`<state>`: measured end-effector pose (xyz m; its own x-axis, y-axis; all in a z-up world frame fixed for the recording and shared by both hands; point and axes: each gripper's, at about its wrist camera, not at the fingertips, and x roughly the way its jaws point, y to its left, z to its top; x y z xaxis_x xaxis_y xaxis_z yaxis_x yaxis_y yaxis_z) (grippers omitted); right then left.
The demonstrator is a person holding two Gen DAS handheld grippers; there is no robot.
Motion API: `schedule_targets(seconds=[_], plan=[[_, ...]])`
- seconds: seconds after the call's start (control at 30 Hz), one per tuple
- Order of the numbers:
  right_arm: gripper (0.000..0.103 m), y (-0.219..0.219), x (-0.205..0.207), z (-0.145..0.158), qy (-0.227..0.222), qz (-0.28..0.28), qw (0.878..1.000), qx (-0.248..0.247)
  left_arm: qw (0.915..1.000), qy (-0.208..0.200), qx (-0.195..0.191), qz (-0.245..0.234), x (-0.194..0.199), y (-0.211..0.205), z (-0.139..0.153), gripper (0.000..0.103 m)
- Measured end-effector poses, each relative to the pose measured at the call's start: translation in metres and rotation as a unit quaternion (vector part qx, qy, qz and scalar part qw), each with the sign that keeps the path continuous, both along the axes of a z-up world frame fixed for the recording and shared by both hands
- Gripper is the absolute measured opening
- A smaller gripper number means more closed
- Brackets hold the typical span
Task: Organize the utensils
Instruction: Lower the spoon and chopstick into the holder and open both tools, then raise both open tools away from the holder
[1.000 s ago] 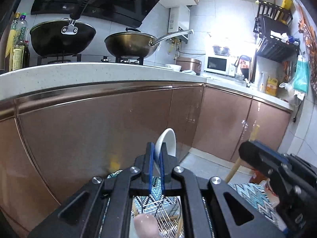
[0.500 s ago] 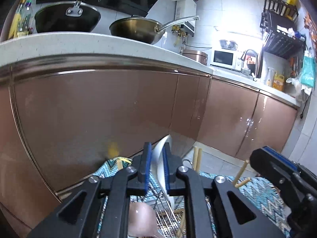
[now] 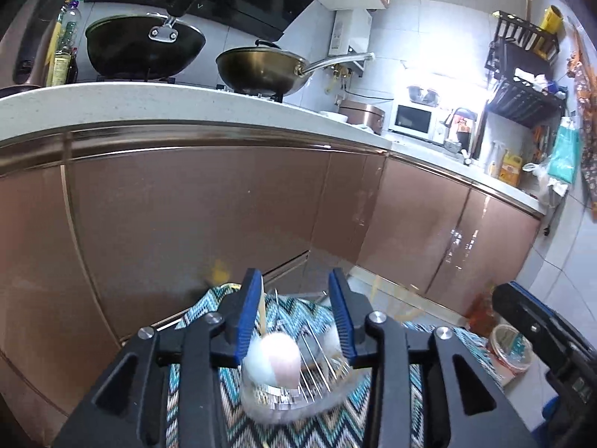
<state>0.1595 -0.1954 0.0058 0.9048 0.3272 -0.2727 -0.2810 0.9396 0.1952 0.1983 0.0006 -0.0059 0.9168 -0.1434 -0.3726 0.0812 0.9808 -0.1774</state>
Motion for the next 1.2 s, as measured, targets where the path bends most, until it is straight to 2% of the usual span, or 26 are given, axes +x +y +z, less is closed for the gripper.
schedule_targets(seconds=[0.1,0.3,0.5,0.73,0.9,1.07,1.2], plan=[[0.033,-0.001,-0.015,0.0,0.009,-0.006,1.0,-0.009,1.0,-0.006,0.006,-0.005,-0.03,0.001,0.006,0.045],[0.034,-0.006,-0.053,-0.006,0.026,-0.016,0.999,-0.018,0.9994,-0.024,0.025,0.001,-0.088,0.001,0.015,0.053],[0.045,-0.003,-0.086,0.0,0.023,-0.024,0.999,-0.028,0.9979,-0.041,0.047,0.015,-0.134,-0.003,0.025,0.06],[0.054,0.005,-0.118,0.012,0.009,-0.025,0.999,-0.046,0.9971,-0.05,0.053,0.021,-0.167,-0.001,0.032,0.062],[0.056,0.009,-0.137,0.02,-0.004,-0.03,0.998,-0.058,0.9969,-0.054,0.051,0.026,-0.184,0.004,0.036,0.062],[0.063,0.011,-0.155,0.026,-0.017,-0.037,0.997,-0.062,0.9962,-0.062,0.05,0.036,-0.201,0.009,0.041,0.063],[0.072,0.014,-0.166,0.029,-0.023,-0.043,0.997,-0.067,0.9955,-0.069,0.049,0.042,-0.215,0.011,0.045,0.068]])
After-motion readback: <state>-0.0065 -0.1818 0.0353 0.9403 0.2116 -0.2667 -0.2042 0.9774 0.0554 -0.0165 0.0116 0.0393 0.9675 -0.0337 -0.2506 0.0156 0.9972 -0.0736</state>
